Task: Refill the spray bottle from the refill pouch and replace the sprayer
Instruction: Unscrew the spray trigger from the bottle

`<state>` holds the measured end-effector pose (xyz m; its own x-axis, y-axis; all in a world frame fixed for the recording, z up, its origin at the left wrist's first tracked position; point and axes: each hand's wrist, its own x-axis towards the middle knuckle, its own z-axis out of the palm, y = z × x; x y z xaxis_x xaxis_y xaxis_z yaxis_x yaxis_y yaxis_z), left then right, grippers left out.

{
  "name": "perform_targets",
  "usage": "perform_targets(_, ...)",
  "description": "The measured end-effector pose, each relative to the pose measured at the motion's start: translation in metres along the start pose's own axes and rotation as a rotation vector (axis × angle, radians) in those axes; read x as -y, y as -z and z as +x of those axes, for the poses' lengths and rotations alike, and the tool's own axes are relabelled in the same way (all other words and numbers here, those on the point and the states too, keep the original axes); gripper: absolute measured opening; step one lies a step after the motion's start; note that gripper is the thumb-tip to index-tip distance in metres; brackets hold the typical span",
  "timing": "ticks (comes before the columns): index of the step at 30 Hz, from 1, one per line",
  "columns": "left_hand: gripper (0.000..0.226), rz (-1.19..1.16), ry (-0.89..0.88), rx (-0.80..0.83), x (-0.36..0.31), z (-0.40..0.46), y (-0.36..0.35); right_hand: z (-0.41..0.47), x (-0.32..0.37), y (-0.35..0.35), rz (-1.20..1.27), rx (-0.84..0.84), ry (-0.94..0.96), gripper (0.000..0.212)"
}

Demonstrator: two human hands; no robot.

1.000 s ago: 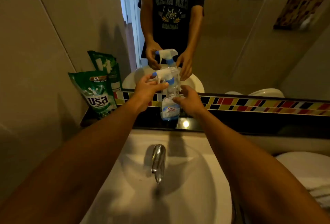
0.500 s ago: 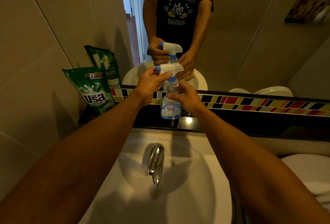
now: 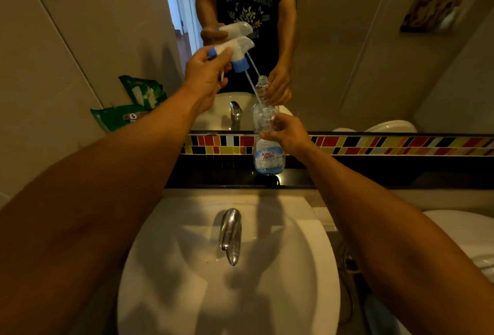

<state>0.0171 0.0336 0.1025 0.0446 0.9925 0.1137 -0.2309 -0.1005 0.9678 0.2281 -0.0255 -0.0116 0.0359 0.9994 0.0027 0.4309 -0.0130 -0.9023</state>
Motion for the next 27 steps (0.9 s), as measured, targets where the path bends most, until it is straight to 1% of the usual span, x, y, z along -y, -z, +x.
perform_targets(5, 0.025, -0.056, -0.011, -0.059, -0.017, 0.007, 0.015, -0.009, -0.004, 0.020, 0.029, -0.045, -0.031, 0.044)
perform_targets(8, 0.042, -0.173, 0.001, -0.113, -0.018, 0.012, 0.031, -0.012, -0.010, 0.032, 0.035, -0.090, -0.050, 0.037)
perform_targets(9, 0.039, -0.185, 0.007, -0.133, -0.019, 0.011, 0.033, -0.012, -0.012, 0.035, 0.036, -0.105, -0.049, 0.035)
perform_targets(11, 0.015, -0.166, 0.036, -0.187, -0.017, 0.008, 0.037, -0.014, -0.015, 0.041, 0.033, -0.138, -0.045, 0.035)
perform_targets(12, 0.007, -0.190, 0.047, -0.204, -0.014, 0.008, 0.039, -0.014, -0.016, 0.044, 0.035, -0.149, -0.045, 0.035)
perform_targets(13, 0.005, -0.239, 0.068, -0.211, -0.011, 0.005, 0.040, -0.014, -0.017, 0.047, 0.040, -0.159, -0.042, 0.037)
perform_targets(14, 0.005, -0.288, 0.094, -0.222, -0.007, 0.002, 0.042, -0.014, -0.019, 0.050, 0.047, -0.166, -0.043, 0.038)
perform_targets(17, 0.010, -0.269, 0.156, -0.313, 0.005, -0.002, 0.045, -0.013, -0.020, 0.056, 0.064, -0.187, -0.036, 0.040)
perform_targets(22, 0.006, -0.437, 0.237, -0.350, 0.027, -0.011, 0.046, -0.015, -0.021, 0.059, 0.090, -0.187, -0.024, 0.041)
perform_targets(27, 0.006, -0.416, 0.314, -0.370, 0.059, -0.023, 0.055, -0.018, -0.017, 0.058, 0.093, -0.175, 0.010, 0.037)
